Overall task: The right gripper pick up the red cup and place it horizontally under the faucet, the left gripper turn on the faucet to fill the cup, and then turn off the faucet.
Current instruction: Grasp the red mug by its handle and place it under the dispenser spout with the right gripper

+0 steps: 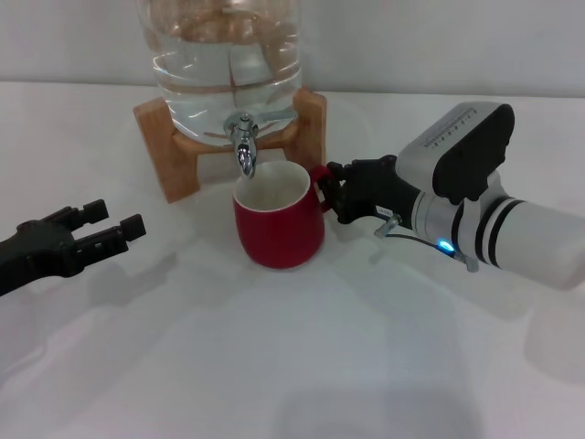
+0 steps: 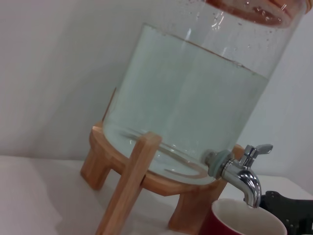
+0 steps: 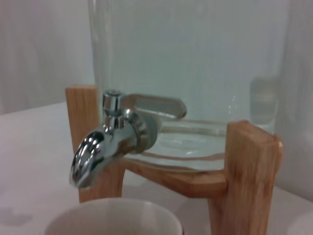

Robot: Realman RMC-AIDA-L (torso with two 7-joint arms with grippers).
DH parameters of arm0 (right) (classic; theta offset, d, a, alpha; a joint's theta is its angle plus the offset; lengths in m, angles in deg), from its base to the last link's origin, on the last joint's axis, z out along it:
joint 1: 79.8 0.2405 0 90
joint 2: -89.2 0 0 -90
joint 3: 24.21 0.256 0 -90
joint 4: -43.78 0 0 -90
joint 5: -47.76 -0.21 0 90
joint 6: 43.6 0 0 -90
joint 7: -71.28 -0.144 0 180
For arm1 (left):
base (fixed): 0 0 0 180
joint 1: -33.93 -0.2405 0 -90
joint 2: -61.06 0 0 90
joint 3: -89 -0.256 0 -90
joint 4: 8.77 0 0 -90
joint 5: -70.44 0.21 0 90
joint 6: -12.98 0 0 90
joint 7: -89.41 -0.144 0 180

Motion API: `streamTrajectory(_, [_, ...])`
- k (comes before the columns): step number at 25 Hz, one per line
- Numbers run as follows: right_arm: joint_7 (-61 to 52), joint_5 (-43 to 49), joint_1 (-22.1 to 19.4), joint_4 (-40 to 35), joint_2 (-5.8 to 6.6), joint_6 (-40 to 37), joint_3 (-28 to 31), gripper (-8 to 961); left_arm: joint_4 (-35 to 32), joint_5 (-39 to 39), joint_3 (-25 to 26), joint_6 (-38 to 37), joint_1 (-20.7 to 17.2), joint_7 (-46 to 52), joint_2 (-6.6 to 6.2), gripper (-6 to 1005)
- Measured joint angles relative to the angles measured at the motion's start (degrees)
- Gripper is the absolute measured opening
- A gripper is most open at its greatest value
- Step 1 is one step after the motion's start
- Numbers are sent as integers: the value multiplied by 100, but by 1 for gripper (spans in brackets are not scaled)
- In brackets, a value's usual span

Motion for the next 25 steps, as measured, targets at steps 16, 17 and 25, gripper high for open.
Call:
streamTrajectory(16, [131,-15,78,132,0,-201,-271,120,-9,18,0,-9,-10,41,0,887])
streamTrajectory(17, [131,-15,92,137,0,-200,-282,118,-8,14,0,-9,-17,41,0,887])
streamTrajectory(25, [131,-23,125,188,0,-207,-319,115,-8,1,0,-8,-34,38,0,887])
